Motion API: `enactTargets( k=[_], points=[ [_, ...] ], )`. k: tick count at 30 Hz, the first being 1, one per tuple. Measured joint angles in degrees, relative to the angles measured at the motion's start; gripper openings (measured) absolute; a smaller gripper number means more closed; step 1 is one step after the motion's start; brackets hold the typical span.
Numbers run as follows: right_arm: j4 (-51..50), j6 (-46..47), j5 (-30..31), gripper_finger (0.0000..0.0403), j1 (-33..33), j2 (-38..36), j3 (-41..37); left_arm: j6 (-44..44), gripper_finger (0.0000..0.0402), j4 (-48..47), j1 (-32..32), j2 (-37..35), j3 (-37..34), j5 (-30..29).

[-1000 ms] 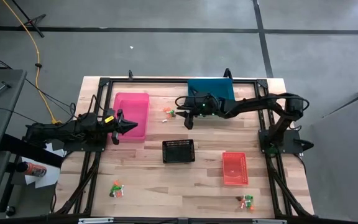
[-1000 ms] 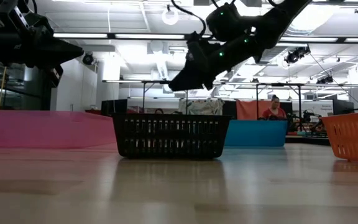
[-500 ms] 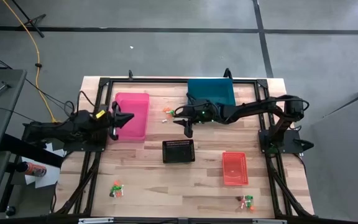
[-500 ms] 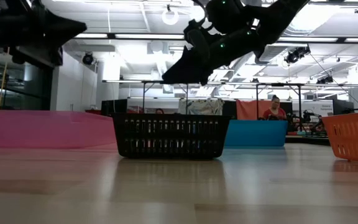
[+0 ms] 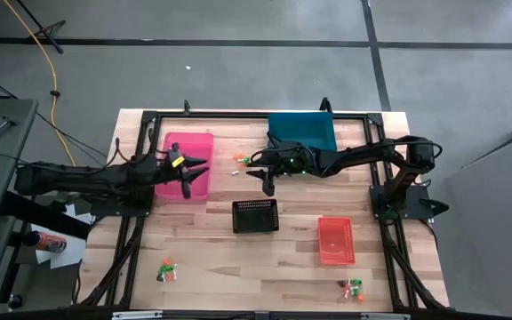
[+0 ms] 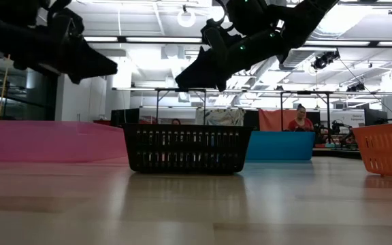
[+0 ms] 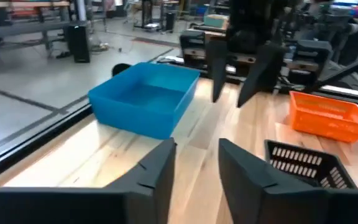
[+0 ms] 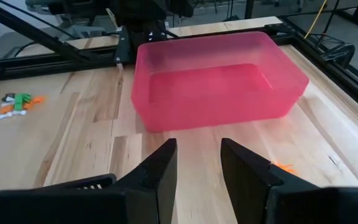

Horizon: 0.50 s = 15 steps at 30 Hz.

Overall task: Sort Halloween decoration
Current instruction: Put the black skull toy into the black bin

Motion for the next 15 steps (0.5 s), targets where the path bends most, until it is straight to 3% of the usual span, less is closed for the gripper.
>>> enactTargets(
  k=[9,15],
  points=[
    [0.4,-7.6,1.1,0.0119,0.0,0.0,0.0,11.9,0.0173,7.3,-0.1,1.4,0.0,6.3],
    [0.7,-3.8,8.0,0.0119,0.0,0.0,0.0,14.3,0.0172,7.4,-0.1,1.4,0.0,7.1]
  ],
)
